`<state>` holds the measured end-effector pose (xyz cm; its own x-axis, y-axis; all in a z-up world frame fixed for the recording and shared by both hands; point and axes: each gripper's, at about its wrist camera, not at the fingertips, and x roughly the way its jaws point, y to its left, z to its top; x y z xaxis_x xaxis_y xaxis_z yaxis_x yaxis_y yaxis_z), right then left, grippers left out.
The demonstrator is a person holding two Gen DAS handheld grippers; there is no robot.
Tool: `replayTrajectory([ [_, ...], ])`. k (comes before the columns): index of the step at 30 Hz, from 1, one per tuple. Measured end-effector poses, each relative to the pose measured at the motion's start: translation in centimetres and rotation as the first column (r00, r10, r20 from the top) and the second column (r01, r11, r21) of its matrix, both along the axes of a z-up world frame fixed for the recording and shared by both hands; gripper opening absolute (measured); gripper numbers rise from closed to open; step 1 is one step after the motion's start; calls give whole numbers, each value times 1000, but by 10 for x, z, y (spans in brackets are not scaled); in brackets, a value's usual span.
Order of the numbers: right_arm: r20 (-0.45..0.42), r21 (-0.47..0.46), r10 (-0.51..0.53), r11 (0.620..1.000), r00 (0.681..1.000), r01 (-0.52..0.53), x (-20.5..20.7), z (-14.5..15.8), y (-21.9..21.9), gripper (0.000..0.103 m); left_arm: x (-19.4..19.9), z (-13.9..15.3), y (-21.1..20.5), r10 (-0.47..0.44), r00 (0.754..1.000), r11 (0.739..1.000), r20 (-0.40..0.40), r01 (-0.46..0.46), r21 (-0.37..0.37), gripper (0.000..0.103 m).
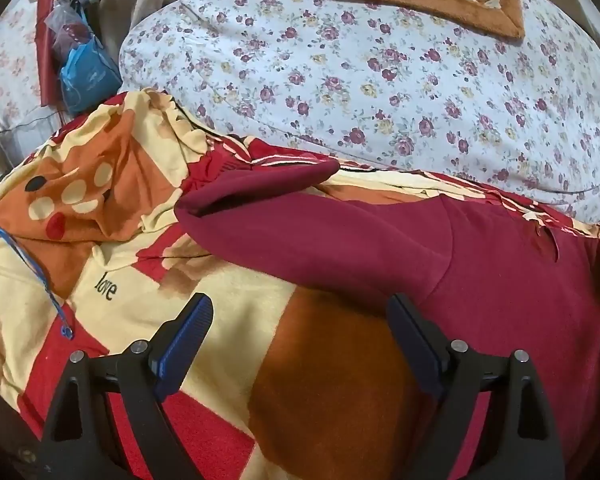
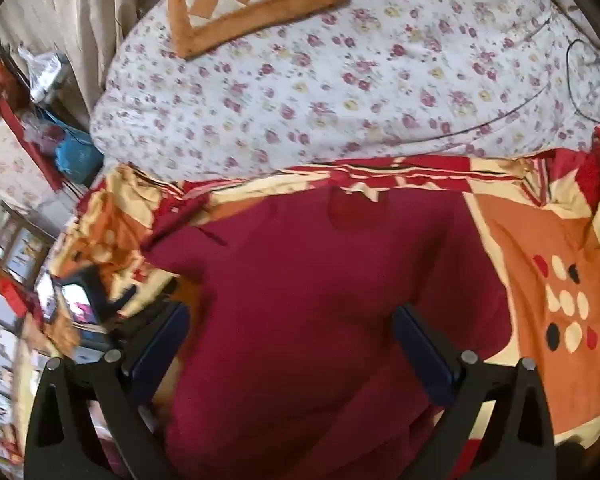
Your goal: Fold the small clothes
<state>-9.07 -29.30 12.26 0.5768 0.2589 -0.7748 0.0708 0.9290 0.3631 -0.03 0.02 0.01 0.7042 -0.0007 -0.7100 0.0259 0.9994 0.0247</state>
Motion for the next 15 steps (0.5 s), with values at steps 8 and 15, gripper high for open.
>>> replayTrajectory([
  [8,-90,220,4,975,996,16,15,27,11,103,-3,-2,-2,-17,1000,1000,-6,17,-5,81],
  [15,84,70,46,996,995,-52,-2,58,18,103,1,-1,-10,-35,999,999,0,35,-9,81],
])
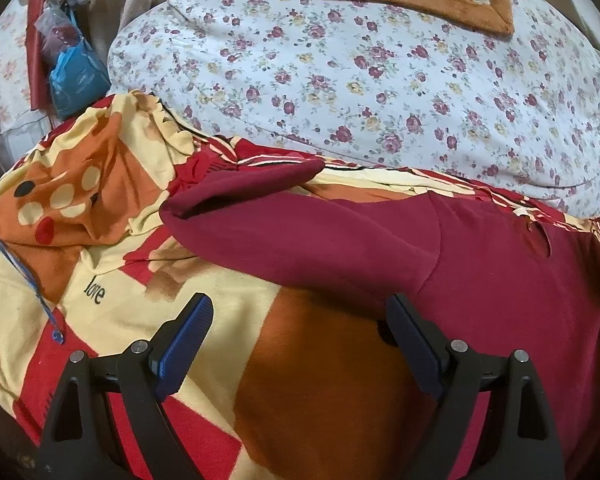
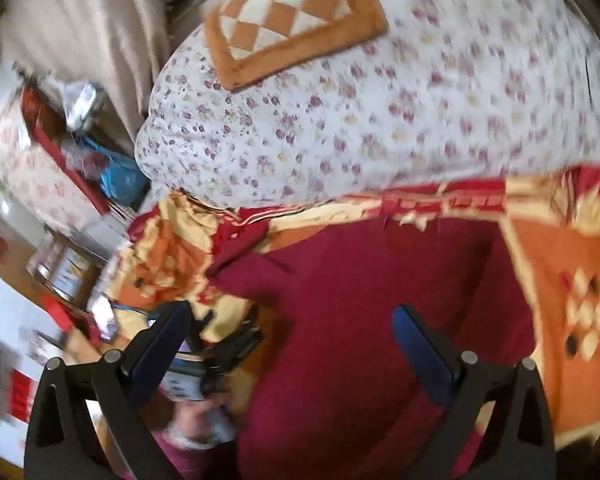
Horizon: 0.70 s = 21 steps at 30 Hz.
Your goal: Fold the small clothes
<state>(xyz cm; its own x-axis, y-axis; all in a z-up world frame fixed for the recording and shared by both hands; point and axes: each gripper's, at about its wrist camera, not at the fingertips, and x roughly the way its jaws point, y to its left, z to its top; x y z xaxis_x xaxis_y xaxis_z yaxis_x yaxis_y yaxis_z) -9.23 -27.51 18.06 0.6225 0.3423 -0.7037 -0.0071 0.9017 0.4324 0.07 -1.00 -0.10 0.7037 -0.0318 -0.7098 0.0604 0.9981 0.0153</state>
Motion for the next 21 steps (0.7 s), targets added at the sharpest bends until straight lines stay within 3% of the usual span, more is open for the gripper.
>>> replayTrajectory([
  [6,-61,-275,-18,961,998,1,23,-76,12,103,0,-3,1,-5,1000,1000,-10,6,16,81],
  [10,-39,-361,-74,931,997,55,34,-119,8,103,2,-4,-1,-5,1000,1000,7,5,5,81],
  [13,-42,-392,-105,917,994,81,41,-143,7,103,3,-6,-2,-7,1000,1000,1,7,-4,81],
  [21,-106,-347,-115,935,988,72,53,-179,7,103,6,-9,-5,-5,1000,1000,-17,5,-2,81],
])
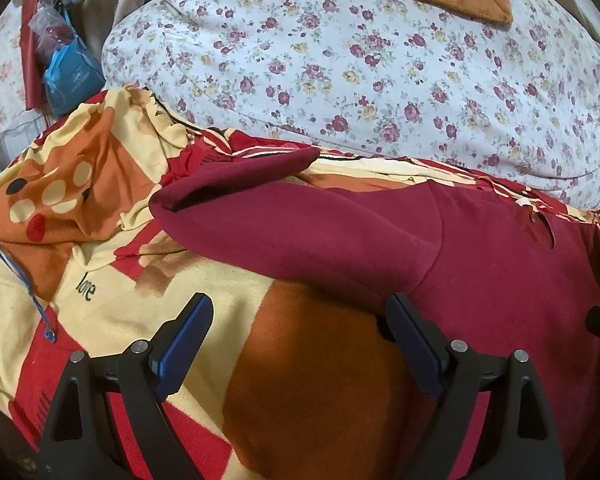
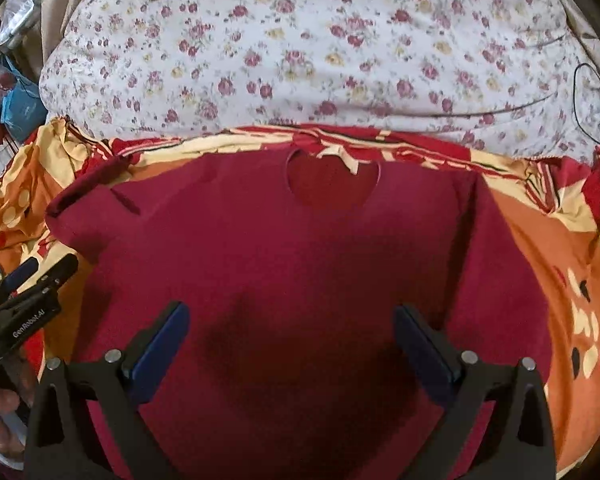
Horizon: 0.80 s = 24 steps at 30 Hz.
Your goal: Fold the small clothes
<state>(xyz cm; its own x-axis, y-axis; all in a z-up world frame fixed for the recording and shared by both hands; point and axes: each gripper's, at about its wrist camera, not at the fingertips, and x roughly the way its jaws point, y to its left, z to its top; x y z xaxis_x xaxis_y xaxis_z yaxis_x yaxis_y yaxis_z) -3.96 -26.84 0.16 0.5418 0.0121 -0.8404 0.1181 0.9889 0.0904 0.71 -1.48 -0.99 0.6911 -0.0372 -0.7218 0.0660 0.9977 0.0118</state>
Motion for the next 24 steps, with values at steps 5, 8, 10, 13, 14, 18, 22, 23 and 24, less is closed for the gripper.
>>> replayTrajectory([
  [5,-1,5,-15,1000,1000,15,2,-5,-1,103,2,-3,-1,-2,1000,1000,-8,2,15,81],
  [8,-5,-17,-15,1000,1000,15,4,-7,0,103,2,-4,-2,-6,1000,1000,-14,6,19,81],
  [10,-2,-39,-12,999,1000,12,4,-8,0,103,2,-4,-2,-8,1000,1000,-7,8,22,81],
  [13,-3,-44,-11,999,1000,11,5,-9,-1,103,3,-6,-2,-8,1000,1000,-10,8,25,81],
  [14,-5,-41,-11,999,1000,11,5,-10,-2,103,4,-6,-2,-8,1000,1000,-8,8,24,81],
  [18,-18,-31,-14,999,1000,14,5,-14,-4,103,4,-7,-2,-9,1000,1000,-8,9,25,81],
  [22,-18,-39,-4,999,1000,3,6,-16,-3,103,4,-8,-3,-10,1000,1000,-2,10,26,81],
  [23,-17,-39,-2,999,1000,1,6,-16,-3,103,4,-8,-3,-12,1000,1000,-2,12,26,81],
  [24,-17,-38,-1,999,1000,0,6,-17,-4,103,4,-8,-4,-13,1000,1000,-2,13,27,81],
])
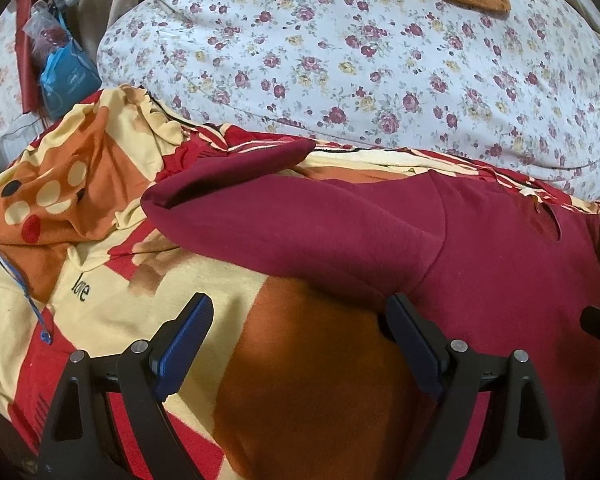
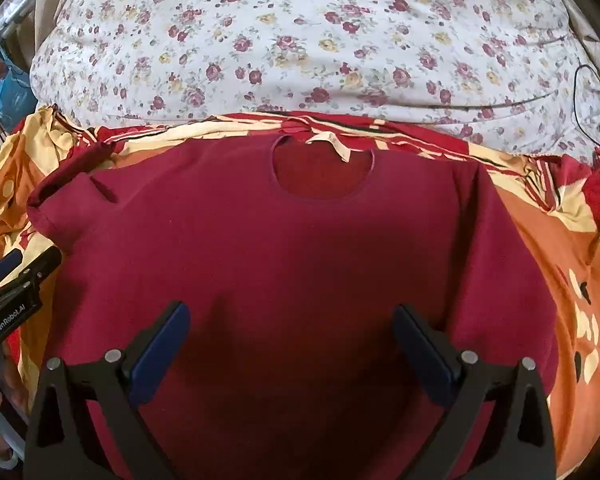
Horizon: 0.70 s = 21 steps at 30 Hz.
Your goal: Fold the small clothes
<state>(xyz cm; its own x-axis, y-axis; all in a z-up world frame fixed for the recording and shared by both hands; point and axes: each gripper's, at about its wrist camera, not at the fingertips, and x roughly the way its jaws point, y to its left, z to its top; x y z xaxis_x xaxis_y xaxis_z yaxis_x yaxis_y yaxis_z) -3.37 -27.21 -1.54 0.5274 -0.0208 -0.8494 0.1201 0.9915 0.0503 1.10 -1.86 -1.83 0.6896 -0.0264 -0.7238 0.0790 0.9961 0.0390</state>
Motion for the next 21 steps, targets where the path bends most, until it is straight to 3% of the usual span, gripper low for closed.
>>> replayTrajectory([
  [7,-3,-25,11,1000,1000,-11,0,-5,2,103,-2,3,1,-15,1000,999,8,15,-28,81],
  [17,-36,-32,16,999,999,-17,3,-9,1,103,-4,9,6,-28,999,990,-32,23,-142,81],
  [21,-45,-38,17,999,999,-19,4,-10,1,103,-5,9,6,-29,999,992,-26,25,-124,81],
])
